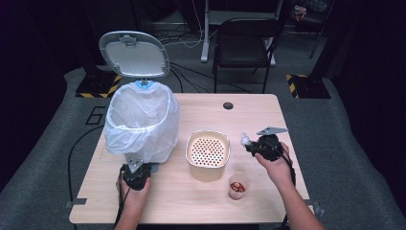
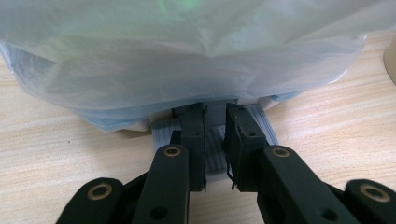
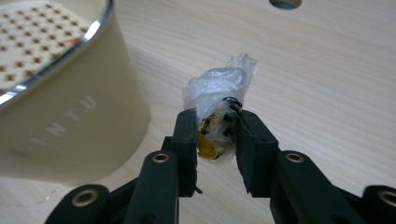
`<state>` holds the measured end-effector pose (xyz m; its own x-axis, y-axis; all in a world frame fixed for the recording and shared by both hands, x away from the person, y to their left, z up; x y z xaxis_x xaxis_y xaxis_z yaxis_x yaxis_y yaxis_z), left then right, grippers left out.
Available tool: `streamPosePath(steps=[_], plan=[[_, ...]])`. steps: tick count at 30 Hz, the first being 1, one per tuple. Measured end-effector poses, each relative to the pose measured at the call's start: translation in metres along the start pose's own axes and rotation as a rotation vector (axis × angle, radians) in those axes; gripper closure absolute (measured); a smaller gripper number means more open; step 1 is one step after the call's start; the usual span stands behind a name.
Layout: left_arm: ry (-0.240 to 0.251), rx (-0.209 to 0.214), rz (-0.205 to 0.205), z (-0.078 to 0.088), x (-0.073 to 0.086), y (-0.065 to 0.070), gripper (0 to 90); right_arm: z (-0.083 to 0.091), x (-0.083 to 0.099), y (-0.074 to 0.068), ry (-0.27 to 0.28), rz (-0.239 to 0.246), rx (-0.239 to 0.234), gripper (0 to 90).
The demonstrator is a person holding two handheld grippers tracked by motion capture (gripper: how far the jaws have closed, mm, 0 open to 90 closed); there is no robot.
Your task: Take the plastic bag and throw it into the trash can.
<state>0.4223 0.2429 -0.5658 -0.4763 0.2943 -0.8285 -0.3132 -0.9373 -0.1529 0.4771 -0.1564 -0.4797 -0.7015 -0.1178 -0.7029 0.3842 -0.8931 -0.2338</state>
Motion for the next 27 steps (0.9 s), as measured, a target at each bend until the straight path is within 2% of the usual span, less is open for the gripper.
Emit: streamPosePath(steps=[1,2,3,8,14,20,27], plan=[[0.002,0.0,0.002,0.0,0.0,0.0,78.4,0.004,-0.002,-0.001,0.002,-0.001,-0.003,70.3],[0.001,0.001,0.003,0.0,0.0,0.0,78.4,0.016,-0.008,-0.005,0.013,0.006,-0.012,70.3],[0.0,0.002,0.002,0.0,0.0,0.0,78.4,0.016,-0.008,-0.005,0.013,0.006,-0.012,70.3],[0.009,-0.002,0.012,-0.001,-0.001,0.001,78.3,0.045,-0.025,-0.016,0.039,0.018,-0.041,70.3],[0.002,-0.001,0.001,0.0,0.0,0.0,78.4,0.067,-0.043,-0.03,0.053,0.036,-0.079,70.1],[0.001,0.001,0.002,0.0,0.0,0.0,78.4,0.081,-0.06,-0.046,0.074,0.071,-0.109,70.0],[-0.002,0.002,-0.001,0.0,0.0,0.0,78.4,0.083,-0.069,-0.071,0.082,0.104,-0.163,70.1]])
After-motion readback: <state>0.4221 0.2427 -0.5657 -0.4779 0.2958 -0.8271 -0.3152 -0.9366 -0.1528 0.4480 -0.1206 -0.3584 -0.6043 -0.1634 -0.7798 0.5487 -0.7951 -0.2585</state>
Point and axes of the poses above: each handheld gripper's, and its own axes: z roughly backward along the jaws, x roughly out of its underside, y roughly to its right, the point moved 7 cm from there along -z, roughly forward along the jaws, and after that the axes turned 14 degrees about -z, right-handed, at the moved point
